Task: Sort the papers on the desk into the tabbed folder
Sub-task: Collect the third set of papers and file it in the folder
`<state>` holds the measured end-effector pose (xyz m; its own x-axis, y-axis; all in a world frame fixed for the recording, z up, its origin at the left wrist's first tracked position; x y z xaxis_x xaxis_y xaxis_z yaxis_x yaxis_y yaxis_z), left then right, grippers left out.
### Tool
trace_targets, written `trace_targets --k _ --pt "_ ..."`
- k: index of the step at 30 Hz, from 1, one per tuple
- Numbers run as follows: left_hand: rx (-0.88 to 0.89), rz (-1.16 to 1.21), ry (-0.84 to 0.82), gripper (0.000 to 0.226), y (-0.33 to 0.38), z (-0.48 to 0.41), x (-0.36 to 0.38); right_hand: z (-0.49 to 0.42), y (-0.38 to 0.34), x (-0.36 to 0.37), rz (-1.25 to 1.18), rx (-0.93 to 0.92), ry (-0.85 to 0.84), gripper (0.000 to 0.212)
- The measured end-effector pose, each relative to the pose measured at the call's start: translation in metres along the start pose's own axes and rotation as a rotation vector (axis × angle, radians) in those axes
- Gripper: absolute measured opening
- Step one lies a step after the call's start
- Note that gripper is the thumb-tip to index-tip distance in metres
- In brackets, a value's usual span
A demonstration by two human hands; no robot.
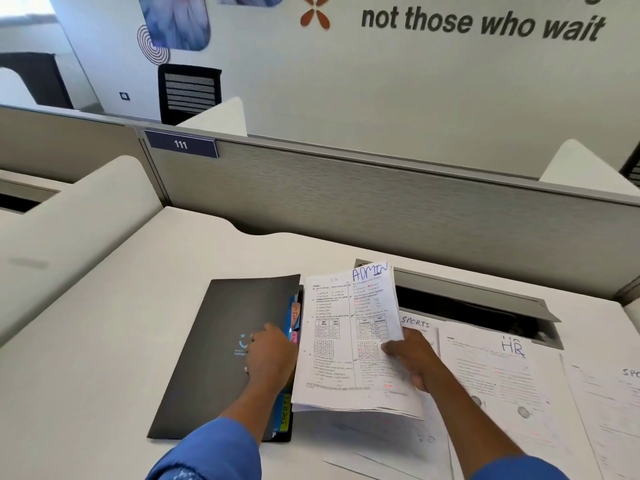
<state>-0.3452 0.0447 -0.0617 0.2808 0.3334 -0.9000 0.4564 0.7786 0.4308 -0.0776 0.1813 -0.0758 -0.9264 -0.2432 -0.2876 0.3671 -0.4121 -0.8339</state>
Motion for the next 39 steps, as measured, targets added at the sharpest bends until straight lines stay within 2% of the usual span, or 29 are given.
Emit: trace_targets --k 8,15,25,39 --pt "0.009 0.118 -0.027 0.01 0.003 -0.009 -0.021 0.0 -0.006 0.008 0.059 -0.045 -0.001 0.029" --pt "-0.002 0.166 -0.035 0.015 0.007 -0.008 -0.033 0.007 -0.015 0.021 0.119 -0.105 0.001 0.033" --pt "0.062 0.112 -0.002 0.02 0.015 -0.004 -0.04 0.019 -0.024 0.053 0.206 -0.167 0.041 0.035" --pt "0.079 0.11 0.025 0.023 0.019 -0.001 -0.045 0.022 -0.016 0.097 0.207 -0.126 -0.021 0.032"
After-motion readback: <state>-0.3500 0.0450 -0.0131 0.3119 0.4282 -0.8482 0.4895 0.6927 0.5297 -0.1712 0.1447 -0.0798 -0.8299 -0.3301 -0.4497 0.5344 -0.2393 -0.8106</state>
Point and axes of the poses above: each hand's wrist, its own z-axis away from the middle knuckle, its own x-axis out of the palm, y = z × x, the point moved 9 cm from there along -z, towards the middle knuckle, and after that the axes turned 15 degrees about y, right-handed, at the moved point
